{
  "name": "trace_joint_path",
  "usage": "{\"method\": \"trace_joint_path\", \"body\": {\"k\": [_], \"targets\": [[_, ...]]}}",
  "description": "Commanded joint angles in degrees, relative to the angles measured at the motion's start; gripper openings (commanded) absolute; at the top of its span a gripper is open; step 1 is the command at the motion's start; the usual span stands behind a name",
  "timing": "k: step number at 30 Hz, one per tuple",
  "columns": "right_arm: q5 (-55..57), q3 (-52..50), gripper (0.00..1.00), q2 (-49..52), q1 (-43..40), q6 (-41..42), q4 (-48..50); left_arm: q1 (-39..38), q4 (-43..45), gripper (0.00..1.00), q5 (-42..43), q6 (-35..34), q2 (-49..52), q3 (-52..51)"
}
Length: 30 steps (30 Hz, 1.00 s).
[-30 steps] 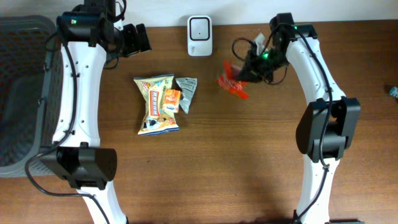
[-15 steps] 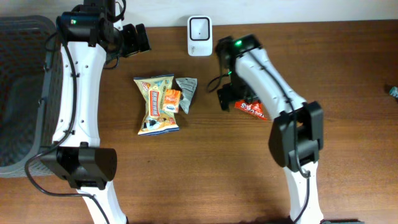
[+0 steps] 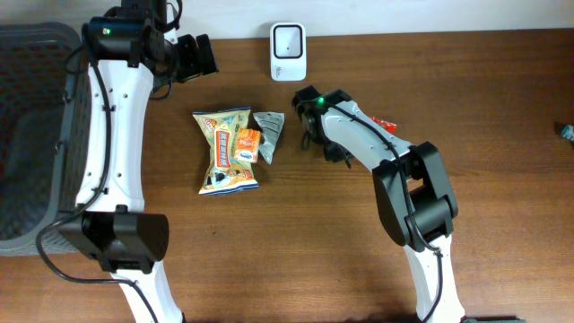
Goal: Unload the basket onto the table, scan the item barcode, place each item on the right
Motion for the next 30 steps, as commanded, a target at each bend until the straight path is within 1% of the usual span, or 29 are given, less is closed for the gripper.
{"method": "trace_joint_path", "body": {"k": [1, 2, 4, 5, 8, 9, 12, 14, 15, 16, 18, 21, 24, 26, 27, 28, 29, 30], "targets": [[3.1, -0.2, 0.30, -0.7, -0.1, -0.1, 0.6, 0.4, 0.1, 0.99, -0.6, -0.4, -0.5, 0.0], [3.0, -0.2, 0.22, -0.7, -0.1, -0.1, 0.6, 0.4, 0.1, 0.99, -0.6, -0.4, -0.5, 0.0], [2.6, 0.7, 0.12, -0.7, 0.0, -0.1, -0.8, 0.4, 0.1, 0.99, -0.6, -0.4, -0.5, 0.0], [1.5, 2.9, 0.07, -0.7, 0.1, -0.1, -2.9, 0.4, 0.1, 0.99, -0.6, -0.4, -0.5, 0.0], [-1.6, 9.2, 0.06, -0.7, -0.1, -0.1, -7.1, 0.4, 0.1, 0.99, -0.6, -0.4, -0.5, 0.0], [-3.3, 13.8, 0.04, -0.7, -0.1, -0.1, -9.6, 0.4, 0.1, 0.99, -0.6, -0.4, -0.5, 0.0], [-10.8, 25.2, 0.04, -0.7, -0.1, -0.4, -15.1, 0.4, 0.1, 0.99, -0.6, -0.4, -0.5, 0.0], [-21.6, 31.9, 0.04, -0.7, -0.3, -4.6, -17.4, 0.4, 0.1, 0.99, -0.6, -0.4, -0.5, 0.0], [-27.4, 33.5, 0.04, -0.7, -0.5, -6.1, -17.6, 0.4, 0.1, 0.99, -0.6, -0.4, -0.5, 0.0], [-37.1, 34.3, 0.04, -0.7, -1.3, -8.1, -17.4, 0.4, 0.1, 0.99, -0.6, -0.4, -0.5, 0.0], [-57.3, 33.6, 0.04, -0.5, -3.3, -13.8, -17.3, 0.2, 0.1, 0.99, -0.6, -0.4, -0.5, 0.0], [-71.9, 31.2, 0.04, -0.5, -4.6, -18.3, -17.2, 0.3, 0.1, 0.99, -0.6, -0.4, -0.5, 0.0], [-79.6, 25.1, 0.04, -0.5, -5.3, -18.4, -16.4, 0.3, 0.1, 0.99, -0.6, -0.4, -0.5, 0.0], [-86.7, 18.3, 0.04, -0.5, -6.0, -18.3, -11.8, 0.3, 0.1, 0.99, -0.6, -0.4, -0.5, 0.0], [-88.6, 15.4, 0.04, -0.5, -6.5, -17.6, -9.3, 0.2, 0.1, 0.99, -0.6, -0.4, -0.5, 0.0], [-90.2, 12.3, 0.08, -0.5, -7.6, -15.9, -7.0, 0.2, 0.1, 0.99, -0.6, -0.4, -0.5, 0.0], [-90.7, 10.0, 0.09, -0.5, -9.2, -14.4, -5.6, 0.2, 0.1, 0.99, -0.6, -0.4, -0.5, 0.0], [-90.6, 8.3, 0.12, -0.5, -11.2, -14.0, -4.7, 0.2, 0.1, 0.99, -0.6, -0.4, -0.5, 0.0]]}}
